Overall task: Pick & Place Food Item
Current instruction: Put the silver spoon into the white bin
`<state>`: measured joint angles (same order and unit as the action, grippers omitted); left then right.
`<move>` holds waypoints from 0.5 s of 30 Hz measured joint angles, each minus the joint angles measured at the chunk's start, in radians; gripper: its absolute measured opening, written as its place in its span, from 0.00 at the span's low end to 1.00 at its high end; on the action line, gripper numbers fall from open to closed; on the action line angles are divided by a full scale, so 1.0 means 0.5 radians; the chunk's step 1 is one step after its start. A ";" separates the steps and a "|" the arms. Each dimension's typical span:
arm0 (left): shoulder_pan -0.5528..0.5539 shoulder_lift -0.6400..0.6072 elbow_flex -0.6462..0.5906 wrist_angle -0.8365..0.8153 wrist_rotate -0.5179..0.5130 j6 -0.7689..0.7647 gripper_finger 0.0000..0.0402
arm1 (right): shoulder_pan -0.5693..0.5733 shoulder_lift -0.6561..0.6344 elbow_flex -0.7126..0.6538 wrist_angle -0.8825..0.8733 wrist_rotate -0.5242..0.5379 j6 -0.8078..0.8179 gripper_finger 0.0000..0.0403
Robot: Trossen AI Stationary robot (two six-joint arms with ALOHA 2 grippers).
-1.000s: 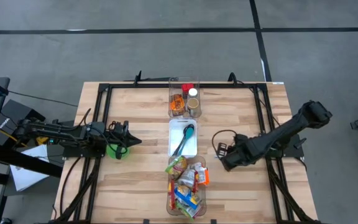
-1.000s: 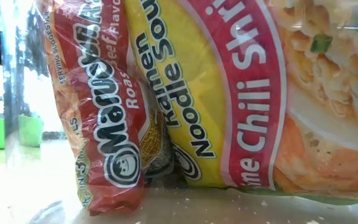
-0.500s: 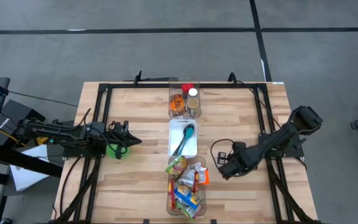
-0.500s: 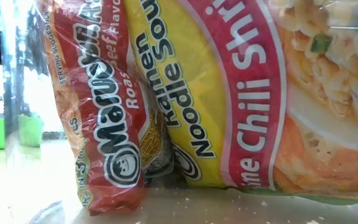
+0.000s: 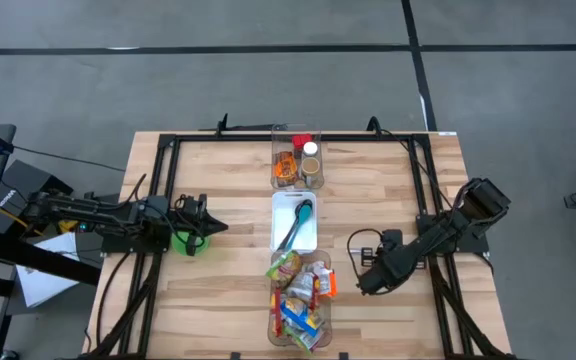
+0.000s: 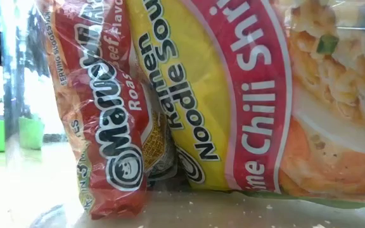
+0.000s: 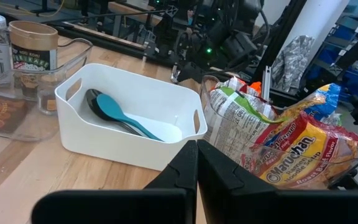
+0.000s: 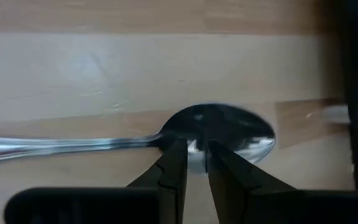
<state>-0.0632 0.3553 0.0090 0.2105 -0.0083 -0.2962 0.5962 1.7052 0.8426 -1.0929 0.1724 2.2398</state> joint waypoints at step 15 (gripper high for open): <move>0.000 0.000 0.000 0.025 0.001 0.000 0.00 | -0.061 0.098 -0.030 -0.004 0.140 -0.052 0.14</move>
<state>-0.0631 0.3553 0.0090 0.2229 -0.0078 -0.2962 0.5657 1.7540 0.8277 -1.0950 0.2423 2.2136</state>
